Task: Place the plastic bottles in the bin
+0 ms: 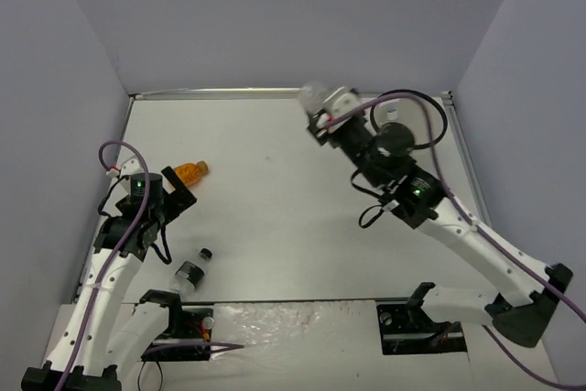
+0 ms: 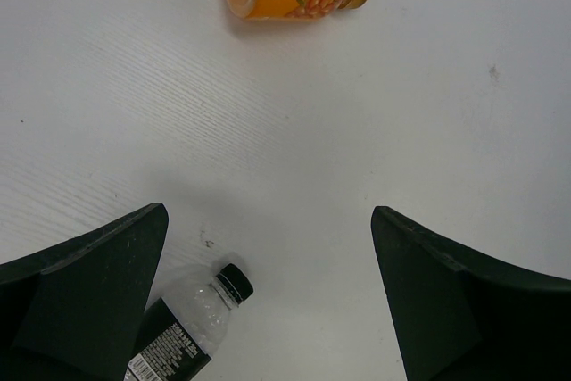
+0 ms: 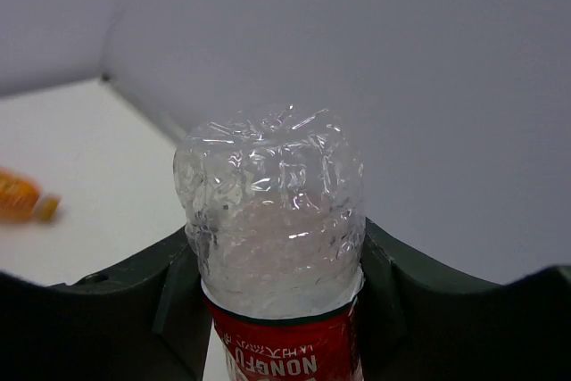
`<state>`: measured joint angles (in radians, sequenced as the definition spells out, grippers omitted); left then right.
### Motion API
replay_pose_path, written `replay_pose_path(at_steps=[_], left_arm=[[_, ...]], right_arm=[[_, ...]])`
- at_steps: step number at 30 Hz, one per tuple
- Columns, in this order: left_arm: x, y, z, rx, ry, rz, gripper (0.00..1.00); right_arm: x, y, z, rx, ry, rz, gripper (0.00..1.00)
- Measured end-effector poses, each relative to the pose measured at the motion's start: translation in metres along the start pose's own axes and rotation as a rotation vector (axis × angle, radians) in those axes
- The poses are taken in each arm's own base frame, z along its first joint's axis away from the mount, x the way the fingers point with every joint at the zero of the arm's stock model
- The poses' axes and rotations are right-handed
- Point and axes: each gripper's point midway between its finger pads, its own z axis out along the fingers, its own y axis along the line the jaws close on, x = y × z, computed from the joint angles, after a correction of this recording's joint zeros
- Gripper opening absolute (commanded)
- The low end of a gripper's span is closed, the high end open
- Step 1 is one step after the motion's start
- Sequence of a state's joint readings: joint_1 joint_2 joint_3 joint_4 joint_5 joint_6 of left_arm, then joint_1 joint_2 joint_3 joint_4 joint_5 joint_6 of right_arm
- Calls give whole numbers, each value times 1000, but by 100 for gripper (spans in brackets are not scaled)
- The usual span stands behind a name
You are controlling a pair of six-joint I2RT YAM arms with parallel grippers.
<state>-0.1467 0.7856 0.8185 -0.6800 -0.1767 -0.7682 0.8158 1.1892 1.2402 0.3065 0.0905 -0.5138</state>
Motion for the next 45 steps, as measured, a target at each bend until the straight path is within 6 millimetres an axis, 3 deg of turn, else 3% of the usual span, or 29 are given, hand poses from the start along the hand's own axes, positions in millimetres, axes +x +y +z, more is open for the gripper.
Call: replay_pose_path(at_steps=[3, 6, 10, 15, 17, 20, 22, 24, 25, 27, 29, 33, 36, 41, 45], left_arm=[[0, 1, 1, -6, -1, -3, 97], [0, 2, 2, -17, 0, -7, 97], [0, 4, 5, -36, -1, -15, 97], [0, 7, 8, -60, -3, -21, 97], [0, 8, 10, -72, -1, -28, 97], [1, 9, 14, -88, 5, -38, 97], [1, 10, 16, -102, 5, -45, 97], [2, 12, 20, -126, 7, -50, 97], [3, 14, 23, -140, 11, -52, 97], [5, 15, 28, -166, 25, -58, 97], [7, 16, 33, -187, 36, -61, 97], [4, 19, 39, -229, 35, -78, 97], [-3, 21, 44, -260, 18, -97, 97], [-18, 24, 56, -303, -4, -135, 97], [-27, 22, 79, -338, -1, -167, 97]], right_arm=[[-22, -97, -31, 316, -68, 98, 24], [-18, -168, -56, 562, -93, 170, 24], [20, -227, -62, 723, -76, 230, 25], [96, -268, -49, 780, 1, 296, 31], [124, -274, -44, 782, 29, 313, 34], [167, -272, -45, 783, 90, 337, 49], [194, -268, -50, 777, 123, 352, 67], [217, -262, -57, 762, 149, 372, 93], [227, -258, -60, 756, 164, 386, 100], [240, -254, -65, 749, 193, 392, 100], [242, -253, -65, 737, 192, 394, 100], [229, -247, -62, 684, 167, 387, 100], [203, -240, -64, 631, 131, 382, 100], [126, -215, -85, 531, -25, 399, 100], [67, -173, -111, 429, -186, 418, 100]])
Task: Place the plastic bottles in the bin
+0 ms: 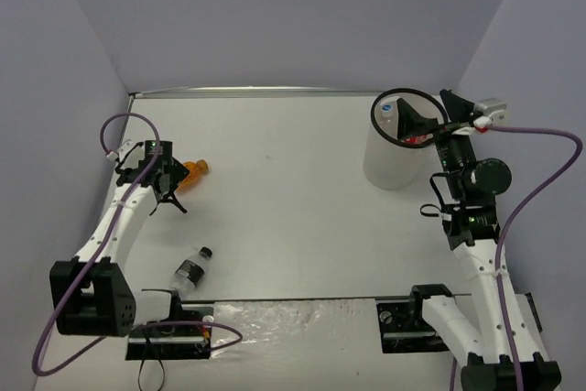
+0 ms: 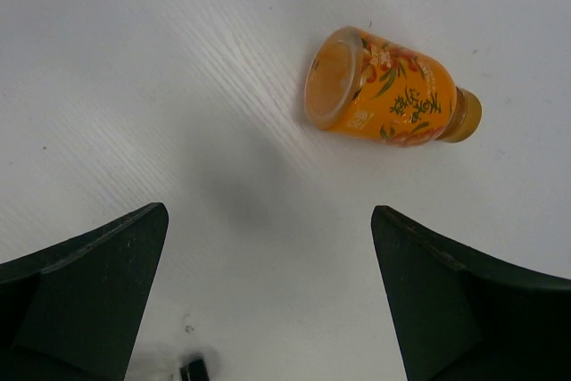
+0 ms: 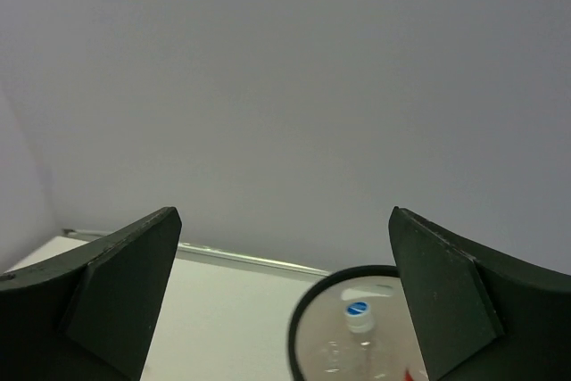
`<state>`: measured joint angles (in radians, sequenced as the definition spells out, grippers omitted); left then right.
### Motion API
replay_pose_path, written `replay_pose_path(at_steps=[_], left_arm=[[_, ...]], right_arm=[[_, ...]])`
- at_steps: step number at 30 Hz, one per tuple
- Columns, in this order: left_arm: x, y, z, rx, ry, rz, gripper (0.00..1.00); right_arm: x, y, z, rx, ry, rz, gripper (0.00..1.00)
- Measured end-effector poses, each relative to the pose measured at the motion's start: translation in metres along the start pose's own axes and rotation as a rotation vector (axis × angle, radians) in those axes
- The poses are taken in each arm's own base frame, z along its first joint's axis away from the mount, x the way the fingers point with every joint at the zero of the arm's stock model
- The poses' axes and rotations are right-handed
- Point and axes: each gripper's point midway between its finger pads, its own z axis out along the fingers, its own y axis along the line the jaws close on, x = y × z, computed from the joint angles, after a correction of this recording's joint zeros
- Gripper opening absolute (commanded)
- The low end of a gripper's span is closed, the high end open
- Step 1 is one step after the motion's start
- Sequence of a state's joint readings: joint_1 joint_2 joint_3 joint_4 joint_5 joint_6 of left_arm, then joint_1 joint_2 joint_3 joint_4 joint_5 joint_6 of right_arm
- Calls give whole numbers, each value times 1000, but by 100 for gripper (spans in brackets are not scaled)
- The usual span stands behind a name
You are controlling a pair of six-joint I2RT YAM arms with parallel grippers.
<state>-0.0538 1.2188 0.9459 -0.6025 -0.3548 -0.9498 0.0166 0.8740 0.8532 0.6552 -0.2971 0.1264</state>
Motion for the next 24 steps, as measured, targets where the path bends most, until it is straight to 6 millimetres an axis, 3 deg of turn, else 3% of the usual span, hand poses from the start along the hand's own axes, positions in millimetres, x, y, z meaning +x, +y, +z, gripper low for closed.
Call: replay_pose_path(at_steps=[3, 6, 9, 13, 19, 24], left_arm=[[-1, -11, 19, -10, 34, -28, 97], [-2, -23, 38, -23, 83, -97, 97], [-3, -27, 48, -55, 86, -229, 97], [1, -33, 45, -50, 43, -401, 97], [13, -60, 33, -29, -13, -542, 97], [18, -70, 39, -50, -69, -642, 97]], right_arm=[[-14, 30, -20, -82, -58, 59, 100], [1, 45, -30, -118, -48, 114, 100], [31, 44, -31, -101, 27, 147, 100], [60, 36, -28, -58, 108, 169, 100], [69, 34, -27, -45, 130, 169, 100], [86, 28, -25, -17, 176, 157, 100]])
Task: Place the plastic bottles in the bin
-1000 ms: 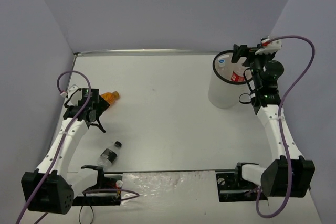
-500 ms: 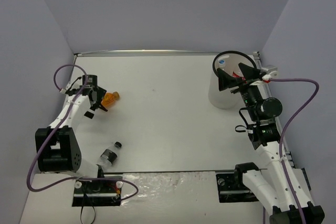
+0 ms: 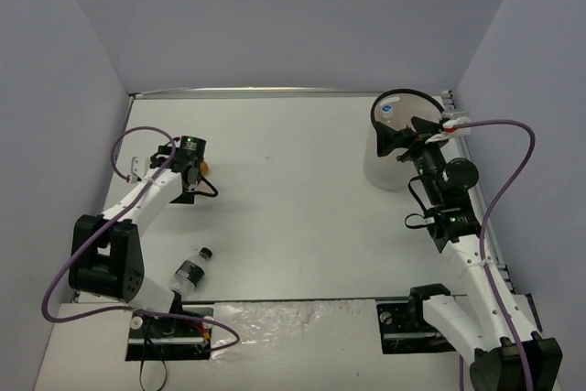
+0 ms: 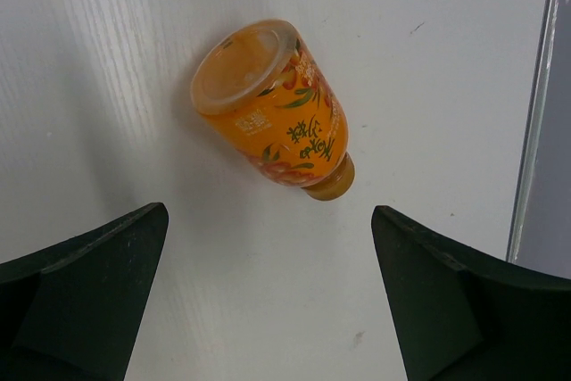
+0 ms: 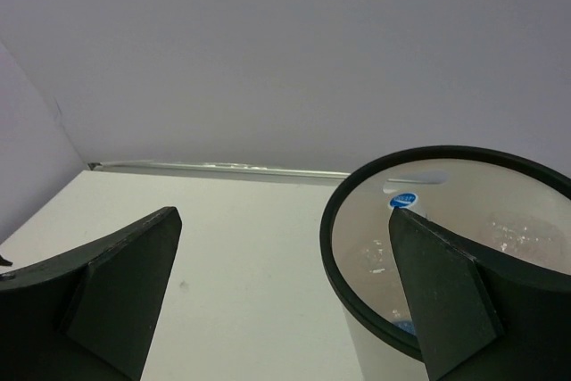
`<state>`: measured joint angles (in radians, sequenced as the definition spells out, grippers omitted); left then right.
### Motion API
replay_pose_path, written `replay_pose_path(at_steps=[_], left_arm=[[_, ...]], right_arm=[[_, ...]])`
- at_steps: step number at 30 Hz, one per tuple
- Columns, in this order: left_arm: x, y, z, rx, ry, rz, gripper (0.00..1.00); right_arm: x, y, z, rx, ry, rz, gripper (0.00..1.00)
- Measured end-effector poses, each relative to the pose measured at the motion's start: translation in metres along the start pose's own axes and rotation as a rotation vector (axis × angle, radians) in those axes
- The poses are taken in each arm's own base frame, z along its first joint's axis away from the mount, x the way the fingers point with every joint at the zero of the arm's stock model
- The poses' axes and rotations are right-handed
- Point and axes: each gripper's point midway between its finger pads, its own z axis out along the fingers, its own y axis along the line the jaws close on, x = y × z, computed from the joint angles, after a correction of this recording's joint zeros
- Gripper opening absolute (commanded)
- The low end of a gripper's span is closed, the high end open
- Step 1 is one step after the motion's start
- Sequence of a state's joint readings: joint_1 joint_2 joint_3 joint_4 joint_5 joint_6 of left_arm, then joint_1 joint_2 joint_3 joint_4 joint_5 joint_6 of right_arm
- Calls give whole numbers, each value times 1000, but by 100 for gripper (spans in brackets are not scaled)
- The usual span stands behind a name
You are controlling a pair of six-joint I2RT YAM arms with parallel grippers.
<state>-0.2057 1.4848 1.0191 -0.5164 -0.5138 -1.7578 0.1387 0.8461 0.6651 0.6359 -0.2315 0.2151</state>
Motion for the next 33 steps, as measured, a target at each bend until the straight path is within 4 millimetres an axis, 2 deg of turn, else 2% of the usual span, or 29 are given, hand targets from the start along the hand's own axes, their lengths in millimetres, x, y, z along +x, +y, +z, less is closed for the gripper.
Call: replay_pose_path(at_steps=[4, 8, 12, 16, 21, 27, 30, 33], left_arm=[[0, -1, 6, -8, -41, -79, 97], [-2, -4, 13, -18, -81, -125, 97], [5, -12, 27, -36, -97, -144, 97], [11, -2, 44, -84, -96, -142, 97], [8, 5, 57, -137, -107, -143, 95], [4, 4, 66, -158, -74, -174, 55], [2, 3, 71, -159, -60, -176, 42], [0, 3, 72, -159, -58, -160, 33]], right_arm=[[8, -6, -1, 21, 32, -23, 100], [8, -10, -3, 39, 36, -60, 100], [7, -15, -7, 63, 38, -92, 100], [6, -21, -10, 96, 42, -117, 100], [12, -31, -13, 146, 69, -134, 100], [12, -34, -16, 165, 74, -143, 100], [9, -34, -19, 168, 68, -143, 100], [7, -32, -24, 168, 68, -143, 100]])
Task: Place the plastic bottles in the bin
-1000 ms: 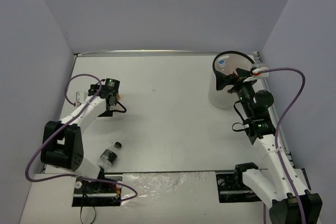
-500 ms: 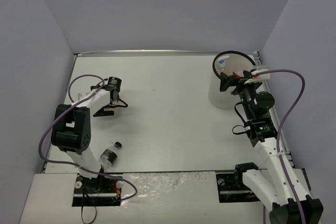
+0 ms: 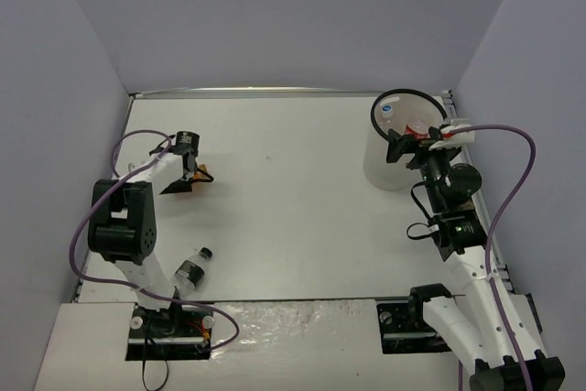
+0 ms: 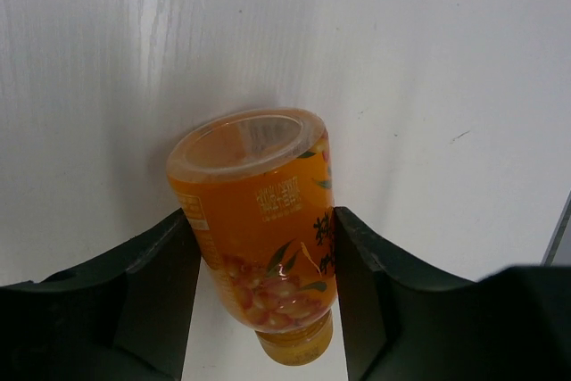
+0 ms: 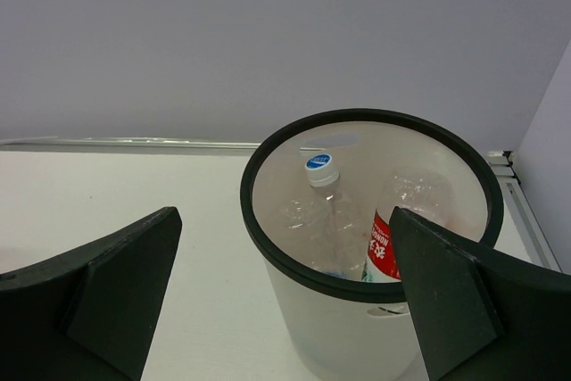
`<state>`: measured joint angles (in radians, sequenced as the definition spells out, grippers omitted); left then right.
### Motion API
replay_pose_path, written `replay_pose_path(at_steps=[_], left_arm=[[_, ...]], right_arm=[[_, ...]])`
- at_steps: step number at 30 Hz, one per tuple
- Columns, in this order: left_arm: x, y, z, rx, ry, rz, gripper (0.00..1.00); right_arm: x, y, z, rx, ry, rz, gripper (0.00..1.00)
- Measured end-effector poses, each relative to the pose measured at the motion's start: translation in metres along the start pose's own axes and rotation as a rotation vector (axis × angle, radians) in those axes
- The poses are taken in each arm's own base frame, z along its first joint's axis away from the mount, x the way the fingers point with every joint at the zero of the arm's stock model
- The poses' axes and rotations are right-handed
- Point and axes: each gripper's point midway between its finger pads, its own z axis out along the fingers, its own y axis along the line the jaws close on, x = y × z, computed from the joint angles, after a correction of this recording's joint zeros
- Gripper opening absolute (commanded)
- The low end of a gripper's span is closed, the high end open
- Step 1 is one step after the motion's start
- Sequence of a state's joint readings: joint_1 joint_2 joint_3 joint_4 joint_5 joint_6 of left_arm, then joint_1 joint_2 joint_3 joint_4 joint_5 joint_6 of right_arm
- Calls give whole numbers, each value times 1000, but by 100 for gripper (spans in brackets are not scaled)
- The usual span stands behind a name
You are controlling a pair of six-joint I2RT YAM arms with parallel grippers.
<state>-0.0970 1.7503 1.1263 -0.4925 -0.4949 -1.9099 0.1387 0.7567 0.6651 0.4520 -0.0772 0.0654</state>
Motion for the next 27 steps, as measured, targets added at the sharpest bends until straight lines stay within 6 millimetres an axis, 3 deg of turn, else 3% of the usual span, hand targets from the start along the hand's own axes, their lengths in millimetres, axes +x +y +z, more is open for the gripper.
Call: replay_pose_path(at_steps=[6, 9, 12, 15, 17, 20, 23, 27], left_arm=[[0, -1, -9, 34, 35, 109, 27], [8, -19, -27, 139, 107, 254, 27], [31, -40, -52, 298, 264, 415, 22], [67, -54, -82, 492, 459, 545, 20], [93, -53, -105, 618, 578, 631, 20], [129, -31, -141, 732, 705, 776, 20], [160, -5, -191, 856, 784, 939, 20], [170, 16, -262, 1044, 816, 1045, 20]], right_arm=[[-4, 8, -8, -42, -2, 1, 100], [3, 34, -9, -188, 54, 20, 100], [10, 72, -7, -395, 132, 58, 100], [33, 110, -13, -570, 233, 100, 100], [52, 135, -25, -664, 306, 126, 100], [60, 173, -47, -799, 352, 133, 100], [65, 214, -72, -926, 379, 128, 100], [90, 251, -91, -977, 459, 109, 100]])
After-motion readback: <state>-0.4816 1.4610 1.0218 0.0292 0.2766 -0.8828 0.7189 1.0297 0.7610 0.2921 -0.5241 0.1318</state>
